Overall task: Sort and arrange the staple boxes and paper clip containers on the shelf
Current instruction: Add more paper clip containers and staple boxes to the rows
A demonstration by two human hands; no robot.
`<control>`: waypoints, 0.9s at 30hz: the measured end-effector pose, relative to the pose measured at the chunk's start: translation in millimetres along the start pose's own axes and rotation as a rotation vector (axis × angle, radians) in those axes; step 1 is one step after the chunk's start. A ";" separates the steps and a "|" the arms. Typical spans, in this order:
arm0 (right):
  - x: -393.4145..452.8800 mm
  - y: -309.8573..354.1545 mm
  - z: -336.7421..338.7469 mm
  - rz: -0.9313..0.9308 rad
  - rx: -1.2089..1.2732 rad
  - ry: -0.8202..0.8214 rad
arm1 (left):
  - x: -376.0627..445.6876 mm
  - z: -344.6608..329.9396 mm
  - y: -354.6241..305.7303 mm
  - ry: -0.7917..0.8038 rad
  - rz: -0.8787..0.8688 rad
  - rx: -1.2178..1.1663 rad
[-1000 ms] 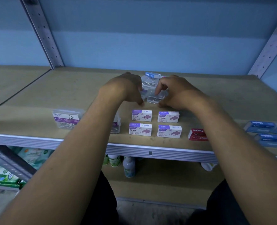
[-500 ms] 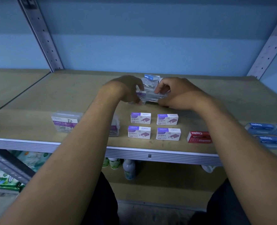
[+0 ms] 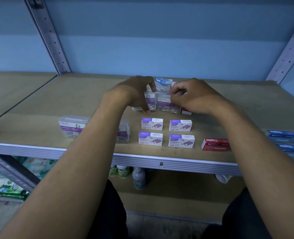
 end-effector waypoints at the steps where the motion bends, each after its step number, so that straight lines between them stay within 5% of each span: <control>1: 0.1 -0.2 0.1 -0.003 -0.002 -0.001 | 0.0 0.4 -0.4 -0.001 -0.003 0.004; 27: -0.2 12.7 1.0 0.075 -0.039 -0.082 | -37.6 27.7 44.1 -0.129 -0.011 -0.077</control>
Point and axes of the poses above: each hand's wrist, its own x-axis towards the middle knuckle, its own z-axis out of the back of the hand, y = z × x, the point moved 6 cm from there along x, towards the middle knuckle, and after that the axes turned 1 degree about x, right-handed, at the moved point
